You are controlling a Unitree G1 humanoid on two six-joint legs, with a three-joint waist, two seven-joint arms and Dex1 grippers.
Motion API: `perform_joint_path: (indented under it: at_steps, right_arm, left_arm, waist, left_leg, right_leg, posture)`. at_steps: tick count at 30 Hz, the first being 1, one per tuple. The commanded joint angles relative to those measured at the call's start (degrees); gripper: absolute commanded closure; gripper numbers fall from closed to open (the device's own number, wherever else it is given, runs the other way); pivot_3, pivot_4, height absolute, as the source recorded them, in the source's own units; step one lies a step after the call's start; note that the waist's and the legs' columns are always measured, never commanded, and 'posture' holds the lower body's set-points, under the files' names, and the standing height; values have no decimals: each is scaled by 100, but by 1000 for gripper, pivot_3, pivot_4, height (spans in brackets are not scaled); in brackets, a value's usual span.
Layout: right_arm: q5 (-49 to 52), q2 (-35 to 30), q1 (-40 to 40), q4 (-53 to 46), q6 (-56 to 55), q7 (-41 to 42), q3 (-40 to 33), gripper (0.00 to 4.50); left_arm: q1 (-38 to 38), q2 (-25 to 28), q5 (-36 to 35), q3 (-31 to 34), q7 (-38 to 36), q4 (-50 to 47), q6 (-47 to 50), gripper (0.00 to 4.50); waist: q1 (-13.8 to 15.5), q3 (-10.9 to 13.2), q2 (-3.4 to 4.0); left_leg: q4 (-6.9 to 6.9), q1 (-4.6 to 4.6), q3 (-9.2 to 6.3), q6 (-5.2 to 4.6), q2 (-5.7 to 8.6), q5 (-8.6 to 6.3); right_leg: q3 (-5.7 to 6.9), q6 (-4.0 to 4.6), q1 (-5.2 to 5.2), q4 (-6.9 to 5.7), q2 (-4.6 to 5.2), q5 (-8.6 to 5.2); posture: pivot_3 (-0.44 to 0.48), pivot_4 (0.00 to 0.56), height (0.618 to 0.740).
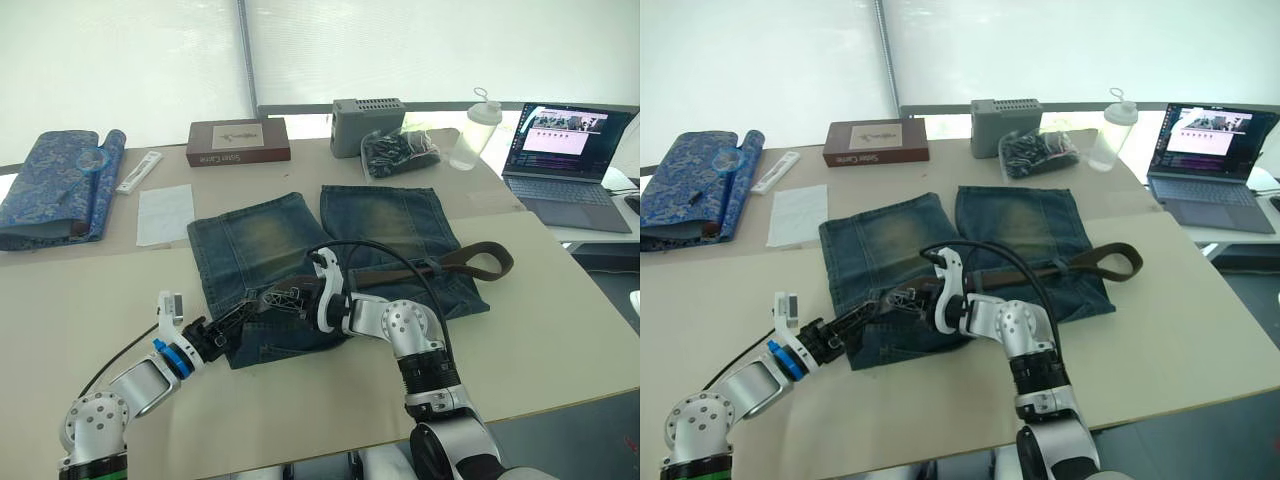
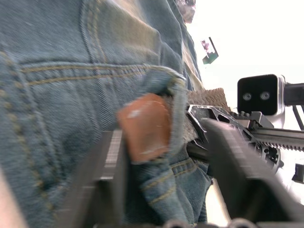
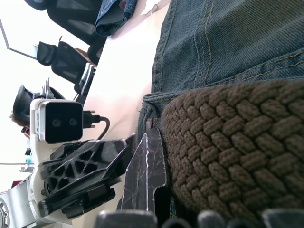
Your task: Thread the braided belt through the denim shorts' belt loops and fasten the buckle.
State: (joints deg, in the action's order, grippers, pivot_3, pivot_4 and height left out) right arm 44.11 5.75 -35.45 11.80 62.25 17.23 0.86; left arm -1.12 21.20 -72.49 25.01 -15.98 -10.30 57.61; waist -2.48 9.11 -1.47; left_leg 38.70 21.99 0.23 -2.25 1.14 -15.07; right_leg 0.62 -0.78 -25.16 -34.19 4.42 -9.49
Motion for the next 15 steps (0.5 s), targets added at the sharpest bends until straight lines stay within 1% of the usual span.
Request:
perform_joint_path:
  at_steps: [1,10,12,13,14,15]
  right_arm:
    - [32,420,-26,59,174,10,118,4500]
    - [-9,397,-24,74,145,-7,124,4500]
    - [-17,367,-26,69,148,34,152,4500]
    - [-104,261,-14,-24,68,165,307,4500]
    - [-170,184,-5,-95,8,262,422,3678]
    - [-208,126,11,-175,-20,340,493,3443]
  left_arm:
    - [-31,-2,-288,125,37,-142,-69,3780]
    - [-18,45,-378,193,163,-110,-125,3780]
    - [-46,21,-417,209,181,-92,-143,4348]
    - [-53,17,-422,209,184,-85,-149,4482]
    - [-55,19,-426,207,187,-82,-153,4500]
    - [-55,21,-431,203,189,-81,-157,4500]
  waist:
    - [-1,0,0]
    - [-3,0,0]
    - [-2,0,0]
    - [-2,0,0]
    - [-6,1,0]
    - [-9,1,1]
  left_leg:
    - [0,0,0,0,0,0]
    - [0,1,0,0,0,0]
    - [0,0,0,0,0,0]
    - [0,1,0,0,0,0]
    - [0,1,0,0,0,0]
    - [0,3,1,0,0,0]
  right_leg:
    - [0,0,0,0,0,0]
    - [0,0,0,1,-2,0]
    - [0,0,0,1,-2,0]
    - [0,0,0,1,-2,0]
    - [0,0,0,1,-2,0]
    - [0,0,-4,1,-2,0]
  posture:
    - [0,150,740]
    - [0,150,740]
    - [0,150,740]
    - [0,150,740]
    - [0,150,740]
    - [0,150,740]
